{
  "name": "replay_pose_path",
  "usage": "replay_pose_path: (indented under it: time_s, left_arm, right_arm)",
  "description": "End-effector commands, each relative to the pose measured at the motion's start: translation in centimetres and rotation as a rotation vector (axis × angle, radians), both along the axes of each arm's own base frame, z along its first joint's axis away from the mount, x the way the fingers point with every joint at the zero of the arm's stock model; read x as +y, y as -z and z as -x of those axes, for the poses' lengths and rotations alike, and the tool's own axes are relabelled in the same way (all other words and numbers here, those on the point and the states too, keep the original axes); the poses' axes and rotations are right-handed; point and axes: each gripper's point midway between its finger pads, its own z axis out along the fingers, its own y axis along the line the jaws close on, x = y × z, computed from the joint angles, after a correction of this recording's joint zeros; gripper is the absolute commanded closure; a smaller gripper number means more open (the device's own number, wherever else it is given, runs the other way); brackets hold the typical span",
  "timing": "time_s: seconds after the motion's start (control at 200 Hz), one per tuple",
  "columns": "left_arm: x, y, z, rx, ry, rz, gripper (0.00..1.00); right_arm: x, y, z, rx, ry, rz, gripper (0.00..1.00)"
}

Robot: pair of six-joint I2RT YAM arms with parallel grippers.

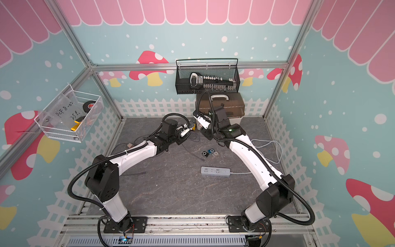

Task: Charge mp3
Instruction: Adjust the charging cable at the center of the board.

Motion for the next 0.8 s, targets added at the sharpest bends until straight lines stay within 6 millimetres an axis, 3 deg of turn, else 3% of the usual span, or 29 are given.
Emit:
replay_pose_path:
  time_s: [0.0,0.085,0.2,0.285,0.395,0.55,0.795]
  left_arm:
    - [0.4,-1.0,1.1,-0.159,0.053,-0.285,0.81]
    - [0.8,-1.9,1.2,-0.21,0.024,-0.391,0.84]
    - [1.1,-3.9,2.6,-0.231,0.004,-0.395,0.84]
    - [0.9,-3.9,4.4,-0.222,0.022,-0.393,0.8]
    - [0.5,-1.8,6.8,-0.167,0.058,-0.381,0.75]
    - [-0.3,1.8,9.0,-0.075,0.117,-0.346,0.71]
    - [-0.9,5.6,12.4,0.008,0.19,-0.347,0.7]
  right_arm:
    - [0.2,-0.2,1.8,0.033,-0.017,-0.033,0.97]
    - [0.3,-1.0,1.6,0.009,-0.012,-0.056,0.97]
    - [-0.2,-2.1,2.2,-0.009,0.008,-0.084,0.97]
    - [-0.9,-1.2,3.2,-0.003,0.012,-0.065,0.96]
    - [-1.8,1.0,4.3,0.033,0.015,-0.03,0.96]
    - [-1.5,3.8,5.9,0.119,-0.018,-0.043,0.96]
    - [-1.7,9.3,8.0,0.299,-0.011,-0.01,0.99]
